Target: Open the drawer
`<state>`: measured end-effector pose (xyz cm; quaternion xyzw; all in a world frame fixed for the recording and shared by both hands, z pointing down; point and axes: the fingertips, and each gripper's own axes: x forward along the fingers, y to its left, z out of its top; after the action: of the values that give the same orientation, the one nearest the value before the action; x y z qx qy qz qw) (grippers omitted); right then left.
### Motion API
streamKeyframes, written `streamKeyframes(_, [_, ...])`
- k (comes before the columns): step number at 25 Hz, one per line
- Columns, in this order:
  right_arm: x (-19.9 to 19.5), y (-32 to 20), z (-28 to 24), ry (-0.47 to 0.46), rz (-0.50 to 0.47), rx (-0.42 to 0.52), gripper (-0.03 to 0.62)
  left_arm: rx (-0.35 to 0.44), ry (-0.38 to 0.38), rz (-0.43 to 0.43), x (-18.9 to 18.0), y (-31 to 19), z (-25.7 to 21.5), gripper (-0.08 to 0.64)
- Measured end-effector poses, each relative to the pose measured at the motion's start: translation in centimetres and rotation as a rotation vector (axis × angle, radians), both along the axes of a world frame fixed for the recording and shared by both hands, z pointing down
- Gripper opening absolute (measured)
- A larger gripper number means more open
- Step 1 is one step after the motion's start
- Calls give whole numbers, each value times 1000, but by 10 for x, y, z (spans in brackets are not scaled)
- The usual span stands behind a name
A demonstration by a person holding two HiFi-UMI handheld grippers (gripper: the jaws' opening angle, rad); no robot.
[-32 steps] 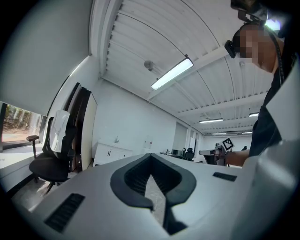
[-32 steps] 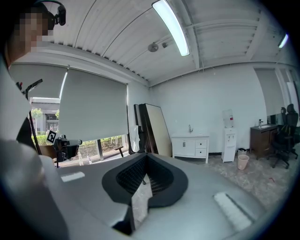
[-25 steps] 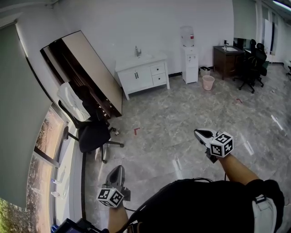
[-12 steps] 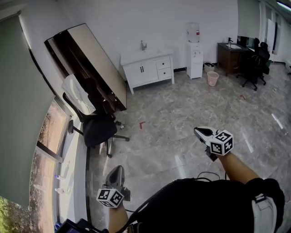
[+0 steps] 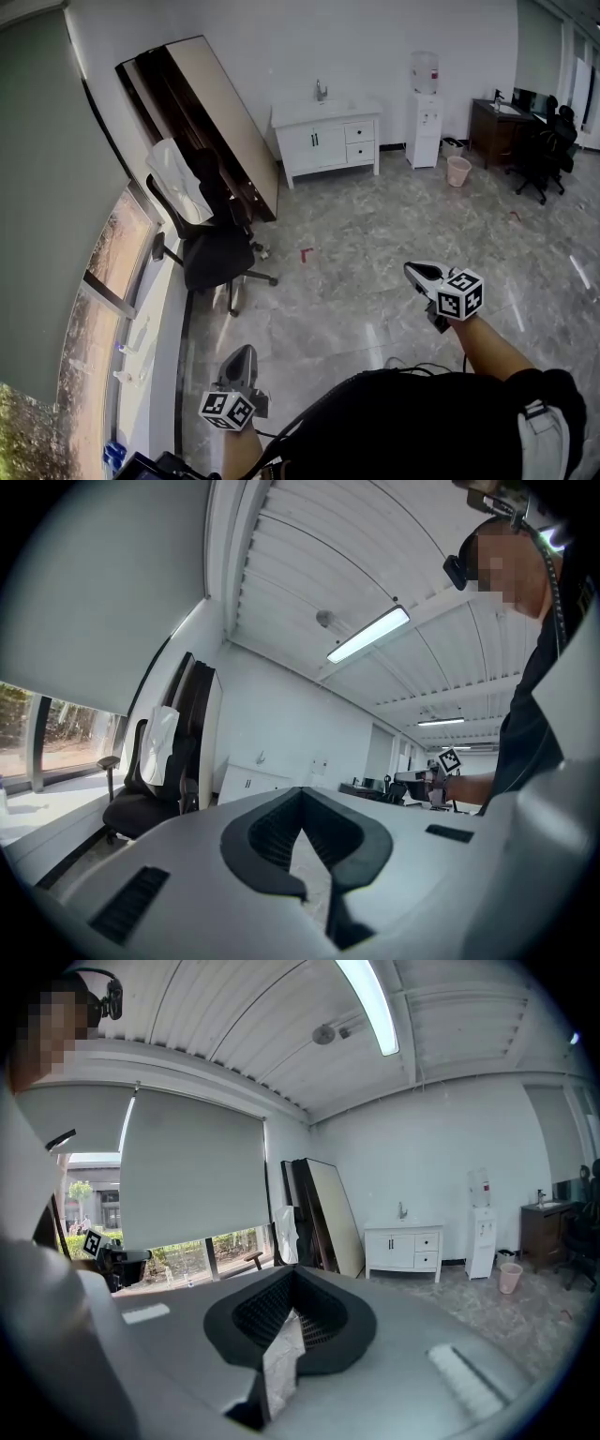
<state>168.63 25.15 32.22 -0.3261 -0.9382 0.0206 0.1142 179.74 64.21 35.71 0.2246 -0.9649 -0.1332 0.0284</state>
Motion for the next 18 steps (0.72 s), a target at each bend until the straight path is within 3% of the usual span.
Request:
streamKeyframes(9, [-66,-15,7,9,-48,-23,-3,-39,3,-36,-48,-21,-9,-5])
streamKeyframes(18, [-179,-84,-10,-12,-59,-42,-3,-23,-11,-22,-166,-99,-32,-5])
